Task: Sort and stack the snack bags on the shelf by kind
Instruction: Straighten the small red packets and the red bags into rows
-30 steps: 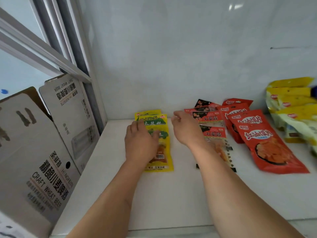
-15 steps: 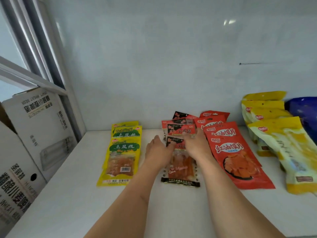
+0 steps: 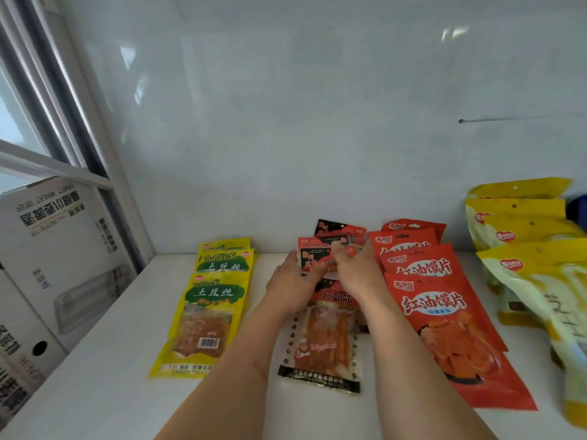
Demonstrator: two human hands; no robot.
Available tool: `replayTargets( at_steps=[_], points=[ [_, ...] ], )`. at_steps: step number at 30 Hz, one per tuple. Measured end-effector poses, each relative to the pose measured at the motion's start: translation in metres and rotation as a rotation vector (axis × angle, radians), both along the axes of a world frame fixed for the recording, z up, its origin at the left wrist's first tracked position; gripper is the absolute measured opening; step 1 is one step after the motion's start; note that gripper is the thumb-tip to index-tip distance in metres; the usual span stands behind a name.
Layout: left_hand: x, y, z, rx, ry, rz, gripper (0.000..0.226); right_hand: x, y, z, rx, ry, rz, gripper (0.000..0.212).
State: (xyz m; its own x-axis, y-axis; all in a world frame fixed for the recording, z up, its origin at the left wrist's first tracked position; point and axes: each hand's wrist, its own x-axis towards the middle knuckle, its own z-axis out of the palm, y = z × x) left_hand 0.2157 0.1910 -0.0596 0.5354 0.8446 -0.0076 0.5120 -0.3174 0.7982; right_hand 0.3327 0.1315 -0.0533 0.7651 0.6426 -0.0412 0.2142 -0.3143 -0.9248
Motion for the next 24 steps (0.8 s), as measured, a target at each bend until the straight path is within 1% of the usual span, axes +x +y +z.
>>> replayTargets(
  at_steps=[2,4,7,9,11,13,14,17,19,22,24],
  points=[
    [0.0,0.005,-0.005,0.01,-0.012,-0.001,0.042,0.002,0.002,-0.001,0.027,0.016,0.011,0.09],
    [-0.004,0.007,-0.006,0.003,-0.05,-0.01,0.035,0.003,0.001,0.0,0.047,0.038,0.023,0.09],
    [-0.008,0.007,-0.003,0.0,-0.09,-0.016,0.029,0.001,0.0,0.003,0.021,0.01,0.082,0.081],
    [-0.009,0.007,-0.001,-0.009,-0.093,-0.008,0.038,0.0,-0.001,0.003,-0.033,-0.041,0.132,0.075],
    [-0.008,0.003,-0.002,-0.034,-0.098,0.01,0.058,-0.001,0.0,0.002,-0.062,-0.07,0.155,0.069],
    [-0.007,-0.001,-0.006,-0.005,-0.084,0.048,0.08,-0.001,-0.002,-0.001,-0.07,-0.081,0.169,0.065],
    [-0.008,-0.005,-0.006,0.012,-0.07,0.066,0.082,-0.001,-0.002,-0.001,-0.068,-0.084,0.171,0.062],
    [-0.013,-0.014,-0.008,0.039,-0.064,0.055,0.061,-0.009,-0.003,-0.002,-0.058,-0.113,0.192,0.05],
    [-0.015,-0.015,-0.01,0.047,-0.064,0.053,0.052,-0.015,-0.004,-0.001,-0.06,-0.122,0.2,0.045],
    [-0.017,-0.016,-0.01,0.077,-0.065,0.054,0.051,-0.015,-0.005,-0.003,-0.041,-0.138,0.206,0.044],
    [-0.022,-0.019,-0.012,0.119,-0.033,0.044,0.055,-0.015,-0.008,-0.004,-0.052,-0.158,0.211,0.044]
  ],
)
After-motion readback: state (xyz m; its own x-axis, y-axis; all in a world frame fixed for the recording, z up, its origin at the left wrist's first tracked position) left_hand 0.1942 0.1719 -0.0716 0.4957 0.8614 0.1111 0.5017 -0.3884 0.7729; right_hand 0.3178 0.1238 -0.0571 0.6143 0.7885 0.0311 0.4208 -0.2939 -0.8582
